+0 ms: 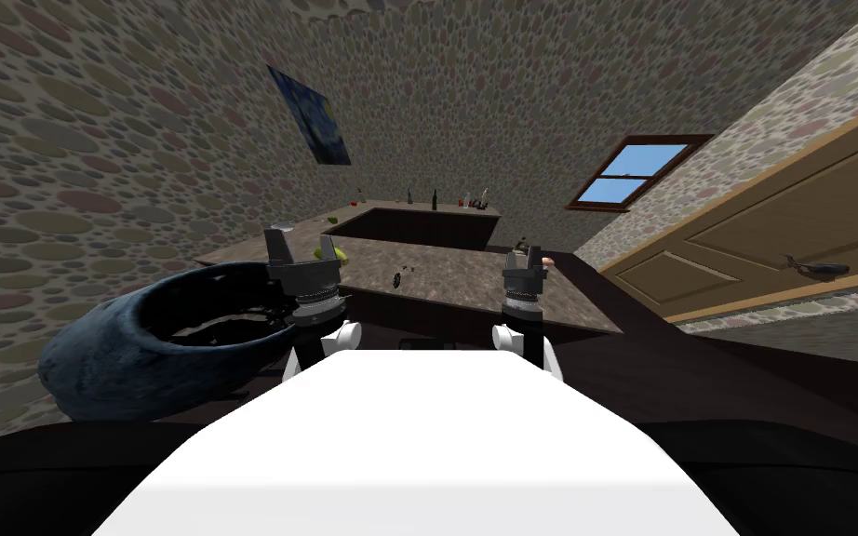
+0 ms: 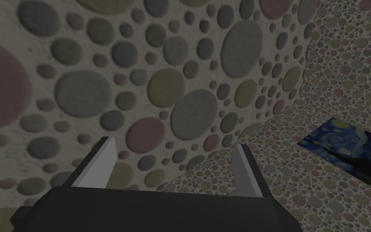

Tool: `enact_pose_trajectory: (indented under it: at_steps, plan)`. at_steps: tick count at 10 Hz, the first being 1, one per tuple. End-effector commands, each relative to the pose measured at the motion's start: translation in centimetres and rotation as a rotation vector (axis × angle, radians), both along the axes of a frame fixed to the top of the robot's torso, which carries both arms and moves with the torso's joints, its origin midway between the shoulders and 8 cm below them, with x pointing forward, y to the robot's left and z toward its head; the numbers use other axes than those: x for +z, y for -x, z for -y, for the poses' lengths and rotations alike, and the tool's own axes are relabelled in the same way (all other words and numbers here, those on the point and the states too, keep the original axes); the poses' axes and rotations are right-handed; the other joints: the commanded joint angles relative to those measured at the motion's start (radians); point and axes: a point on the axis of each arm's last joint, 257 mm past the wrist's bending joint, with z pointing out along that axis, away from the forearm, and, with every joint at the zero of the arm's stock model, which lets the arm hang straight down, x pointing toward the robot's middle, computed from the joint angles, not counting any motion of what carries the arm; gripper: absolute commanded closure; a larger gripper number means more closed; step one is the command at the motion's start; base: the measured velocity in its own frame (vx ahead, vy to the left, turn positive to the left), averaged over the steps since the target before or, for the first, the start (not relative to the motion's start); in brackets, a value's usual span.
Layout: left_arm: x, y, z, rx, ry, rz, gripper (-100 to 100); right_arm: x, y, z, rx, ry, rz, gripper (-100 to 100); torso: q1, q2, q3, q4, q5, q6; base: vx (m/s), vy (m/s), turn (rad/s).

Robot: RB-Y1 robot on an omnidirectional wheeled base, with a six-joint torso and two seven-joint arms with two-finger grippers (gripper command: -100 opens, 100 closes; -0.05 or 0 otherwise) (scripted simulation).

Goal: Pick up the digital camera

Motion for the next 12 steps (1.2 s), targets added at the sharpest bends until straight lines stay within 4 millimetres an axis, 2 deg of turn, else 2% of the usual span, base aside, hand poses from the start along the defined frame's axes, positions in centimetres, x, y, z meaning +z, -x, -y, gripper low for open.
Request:
enact_pose_trajectory:
  at_steps: [1, 3, 6, 7, 9, 11, 12]
  plan:
    - [-0.5, -1.3, 0.4, -0.034, 0.002, -0.026, -100, 0.0, 0.0, 0.0, 0.0, 0.0, 0.0, 0, 0.0, 0.0, 0.0, 0.0, 0.0, 0.0, -0.006, -0.019, -0.072]
    - [-1.5, -3.3, 0.7, -0.074, 0.014, -0.069, -100, 0.0, 0.0, 0.0, 0.0, 0.0, 0.0, 0, -0.002, 0.0, 0.0, 0.0, 0.0, 0.0, -0.016, -0.039, -0.06]
    - [-3.6, -7.5, 1.4, -0.144, 0.049, -0.16, -100, 0.0, 0.0, 0.0, 0.0, 0.0, 0.0, 0, -0.003, 0.001, 0.0, 0.0, -0.001, 0.0, -0.017, -0.043, -0.073]
    - [-3.9, -7.7, 1.3, -0.143, 0.05, -0.169, -100, 0.0, 0.0, 0.0, 0.0, 0.0, 0.0, 0, -0.003, 0.0, 0.0, 0.0, -0.001, 0.0, -0.007, -0.022, -0.022]
    - [-5.4, -10.8, 1.9, -0.191, 0.079, -0.239, -100, 0.0, 0.0, 0.0, 0.0, 0.0, 0.0, 0, -0.001, 0.0, 0.0, 0.0, 0.0, 0.0, -0.004, -0.02, -0.06]
    - [-6.0, -11.3, 1.9, -0.19, 0.082, -0.258, -100, 0.0, 0.0, 0.0, 0.0, 0.0, 0.0, 0, -0.001, 0.0, 0.0, 0.0, 0.0, 0.0, -0.003, -0.007, -0.016]
    - [-6.9, -13.1, 2.3, -0.214, 0.097, -0.3, -100, 0.0, 0.0, 0.0, 0.0, 0.0, 0.0, 0, 0.0, 0.0, 0.0, 0.0, 0.0, 0.0, -0.003, -0.008, -0.041]
